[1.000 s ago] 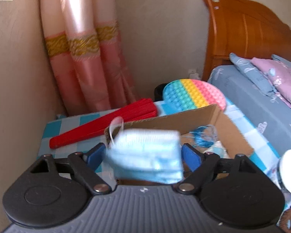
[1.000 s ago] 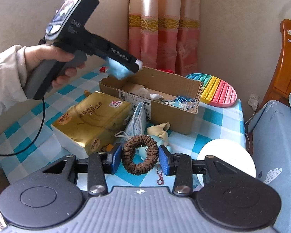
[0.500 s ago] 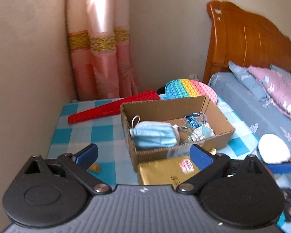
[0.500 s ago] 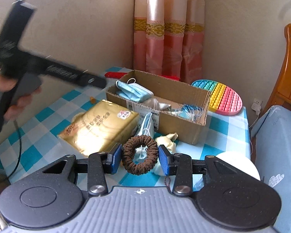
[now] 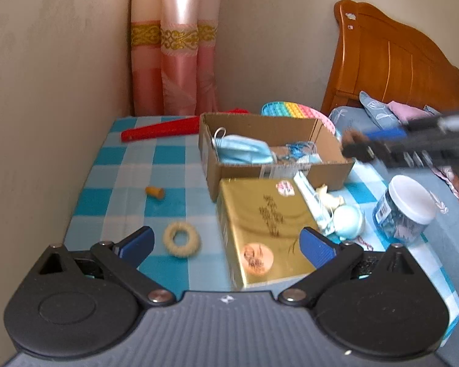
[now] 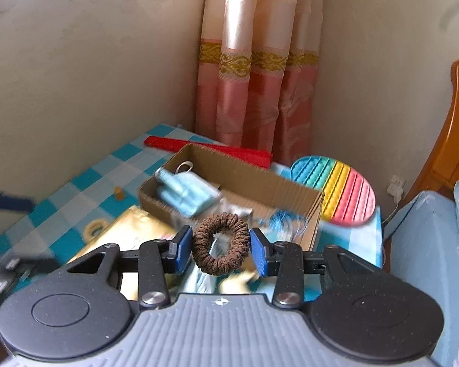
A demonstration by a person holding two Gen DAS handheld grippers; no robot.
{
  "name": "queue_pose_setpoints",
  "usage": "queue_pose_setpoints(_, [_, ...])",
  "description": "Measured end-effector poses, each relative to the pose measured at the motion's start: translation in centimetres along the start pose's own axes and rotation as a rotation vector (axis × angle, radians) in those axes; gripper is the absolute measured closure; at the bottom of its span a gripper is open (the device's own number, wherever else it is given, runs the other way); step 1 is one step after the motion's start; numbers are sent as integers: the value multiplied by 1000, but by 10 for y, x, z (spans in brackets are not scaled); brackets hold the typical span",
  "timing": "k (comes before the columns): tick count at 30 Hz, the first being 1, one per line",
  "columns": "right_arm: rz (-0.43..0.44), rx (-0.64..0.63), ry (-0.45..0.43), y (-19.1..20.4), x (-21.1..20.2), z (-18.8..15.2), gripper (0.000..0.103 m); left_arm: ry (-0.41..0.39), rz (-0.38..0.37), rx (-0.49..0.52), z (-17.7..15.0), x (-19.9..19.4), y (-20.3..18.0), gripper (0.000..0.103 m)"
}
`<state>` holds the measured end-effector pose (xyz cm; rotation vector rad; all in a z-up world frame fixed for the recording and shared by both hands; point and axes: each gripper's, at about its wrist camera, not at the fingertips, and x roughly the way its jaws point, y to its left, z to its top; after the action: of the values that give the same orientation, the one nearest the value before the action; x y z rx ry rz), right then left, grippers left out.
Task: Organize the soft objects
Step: 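Lower the brown scrunchie into the cardboard box and open the right gripper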
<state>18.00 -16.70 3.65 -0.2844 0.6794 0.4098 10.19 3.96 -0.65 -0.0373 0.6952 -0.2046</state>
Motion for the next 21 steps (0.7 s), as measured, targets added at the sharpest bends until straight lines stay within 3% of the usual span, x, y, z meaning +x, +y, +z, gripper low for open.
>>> queue_pose_setpoints(9, [-28,-7,61,-19,65,43,57,18,44,-21,-21,-4,7,2])
queue_pose_setpoints(11, [-40,7,67,-23,79,50,49,21,55,-24,-25,-5,8,2])
queue_pose_setpoints(13, [-62,16,74,-26,89,54,27,25,57,-30,-28,-6,10,2])
queue_pose_setpoints(15, [-60,32,71,-27,92,54,17,29,57,-38,-29,-6,12,2])
queue_pose_setpoints(19, [-78,43,31,-26,81,49,3,31,82,-34,-29,-6,13,2])
queue_pose_setpoints(21, [-86,39,13,-24,72,45,0,37,98,-32,-30,-4,14,2])
